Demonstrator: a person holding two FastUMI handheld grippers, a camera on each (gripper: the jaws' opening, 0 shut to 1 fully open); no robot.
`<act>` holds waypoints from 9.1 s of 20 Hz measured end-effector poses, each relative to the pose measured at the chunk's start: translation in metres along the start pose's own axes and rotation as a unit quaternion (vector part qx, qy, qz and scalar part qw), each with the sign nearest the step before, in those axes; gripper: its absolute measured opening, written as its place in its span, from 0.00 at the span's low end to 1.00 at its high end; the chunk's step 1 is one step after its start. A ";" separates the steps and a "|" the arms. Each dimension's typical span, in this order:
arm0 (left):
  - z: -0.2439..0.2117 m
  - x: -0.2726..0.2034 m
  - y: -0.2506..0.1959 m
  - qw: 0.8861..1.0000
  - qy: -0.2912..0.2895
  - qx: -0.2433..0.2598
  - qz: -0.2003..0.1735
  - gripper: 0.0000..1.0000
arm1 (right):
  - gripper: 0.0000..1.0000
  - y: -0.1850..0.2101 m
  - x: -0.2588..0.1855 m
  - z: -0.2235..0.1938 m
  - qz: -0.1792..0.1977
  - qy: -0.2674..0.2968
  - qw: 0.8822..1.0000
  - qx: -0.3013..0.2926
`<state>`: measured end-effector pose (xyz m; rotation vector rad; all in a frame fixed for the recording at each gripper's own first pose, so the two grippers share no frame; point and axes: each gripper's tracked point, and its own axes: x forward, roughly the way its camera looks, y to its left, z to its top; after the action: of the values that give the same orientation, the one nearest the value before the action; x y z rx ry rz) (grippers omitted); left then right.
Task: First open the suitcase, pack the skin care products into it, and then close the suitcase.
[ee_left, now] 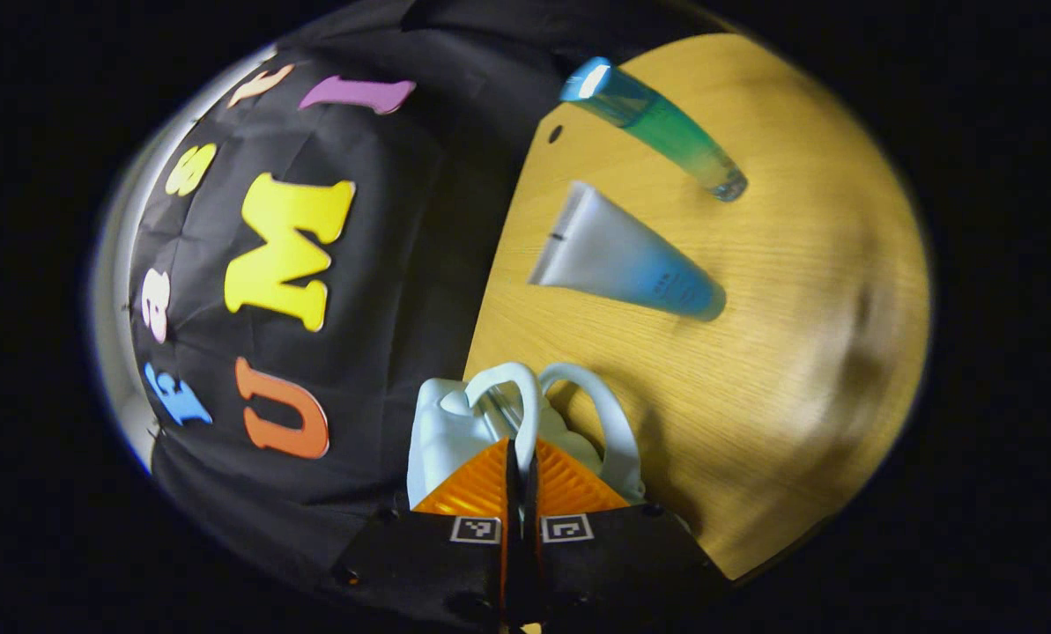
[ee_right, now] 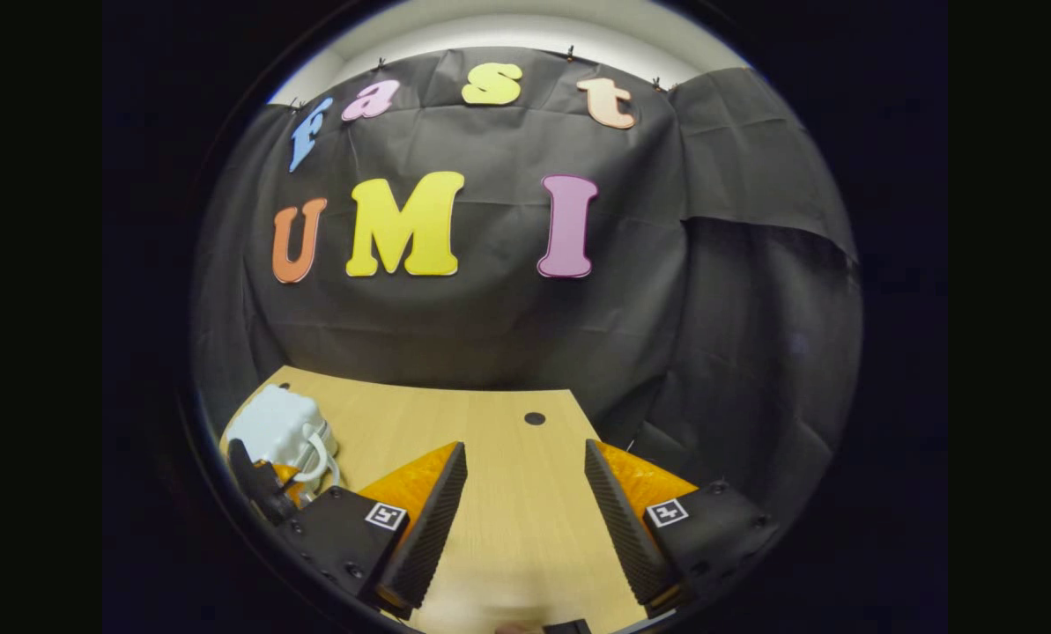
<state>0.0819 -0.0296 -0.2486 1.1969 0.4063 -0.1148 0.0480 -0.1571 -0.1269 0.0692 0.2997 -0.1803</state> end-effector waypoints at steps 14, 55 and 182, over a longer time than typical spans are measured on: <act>-0.045 -0.041 0.167 0.949 -0.033 -0.313 0.028 0.02 | 0.80 0.061 -0.006 0.027 -0.005 -0.016 1.000 -0.022; -0.400 0.059 0.156 0.629 0.060 -0.774 -0.025 0.77 | 0.80 0.181 -0.049 0.021 0.033 -0.003 0.999 -0.034; -0.359 -0.080 0.060 0.737 0.161 -0.655 -0.044 0.84 | 0.36 0.461 0.051 -0.261 0.133 0.465 0.869 -0.103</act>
<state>-0.0619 0.3131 -0.2748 -0.2355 0.6760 0.2857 0.1068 0.3118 -0.3718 -0.0220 1.2686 0.1805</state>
